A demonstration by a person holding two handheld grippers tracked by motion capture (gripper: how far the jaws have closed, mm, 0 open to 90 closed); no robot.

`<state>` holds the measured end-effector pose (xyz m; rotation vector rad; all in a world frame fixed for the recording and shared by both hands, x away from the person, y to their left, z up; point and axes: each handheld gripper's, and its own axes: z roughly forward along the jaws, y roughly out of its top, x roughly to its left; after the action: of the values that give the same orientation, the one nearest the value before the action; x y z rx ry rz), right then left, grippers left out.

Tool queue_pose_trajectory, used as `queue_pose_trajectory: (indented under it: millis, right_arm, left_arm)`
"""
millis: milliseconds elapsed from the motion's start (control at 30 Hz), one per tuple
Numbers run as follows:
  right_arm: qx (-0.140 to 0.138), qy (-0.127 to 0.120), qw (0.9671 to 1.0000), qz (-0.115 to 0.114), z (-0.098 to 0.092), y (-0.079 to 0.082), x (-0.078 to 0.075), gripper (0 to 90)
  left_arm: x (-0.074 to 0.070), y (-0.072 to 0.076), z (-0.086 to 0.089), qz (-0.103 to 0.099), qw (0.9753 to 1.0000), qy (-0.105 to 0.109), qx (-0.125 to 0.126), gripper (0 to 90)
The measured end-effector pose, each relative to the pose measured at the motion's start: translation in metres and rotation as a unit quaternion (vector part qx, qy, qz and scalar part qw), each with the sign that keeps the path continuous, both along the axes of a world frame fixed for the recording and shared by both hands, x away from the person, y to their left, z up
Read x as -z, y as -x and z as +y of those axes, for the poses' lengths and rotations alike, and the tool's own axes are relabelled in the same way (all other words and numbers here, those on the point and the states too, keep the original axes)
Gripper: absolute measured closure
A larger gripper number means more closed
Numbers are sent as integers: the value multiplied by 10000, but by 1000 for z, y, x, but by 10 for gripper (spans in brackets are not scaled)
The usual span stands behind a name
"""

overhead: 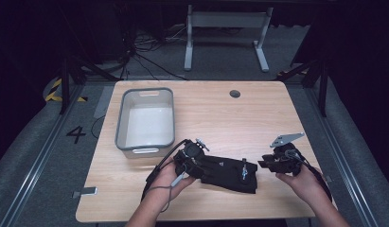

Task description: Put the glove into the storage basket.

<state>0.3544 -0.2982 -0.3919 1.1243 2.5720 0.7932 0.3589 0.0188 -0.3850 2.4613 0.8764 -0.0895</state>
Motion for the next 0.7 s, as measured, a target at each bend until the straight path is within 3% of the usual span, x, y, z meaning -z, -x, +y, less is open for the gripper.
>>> queue_pose_trajectory:
  millis: [100, 300, 433, 533, 700]
  right_arm:
    - [77, -14, 10000, 29, -4, 1, 1, 658]
    - [182, -38, 9998, -2, -13, 3, 3, 637]
    - [253, -99, 9996, -52, -20, 6, 3, 621]
    - [317, -117, 9994, -4, -25, 8, 5, 609]
    - [382, -209, 9990, 51, -33, 12, 8, 593]
  left_arm:
    - [-2, -2, -4, -45, 10000, 33, 66, 526]
    - [-7, -2, -14, -421, 9984, -48, 382, 500]
    - [-10, -6, -20, -418, 9977, 30, 534, 494]
    - [-11, -7, -25, -667, 9950, 156, 730, 515]
    - [-6, -14, -36, -625, 9940, 173, 879, 476]
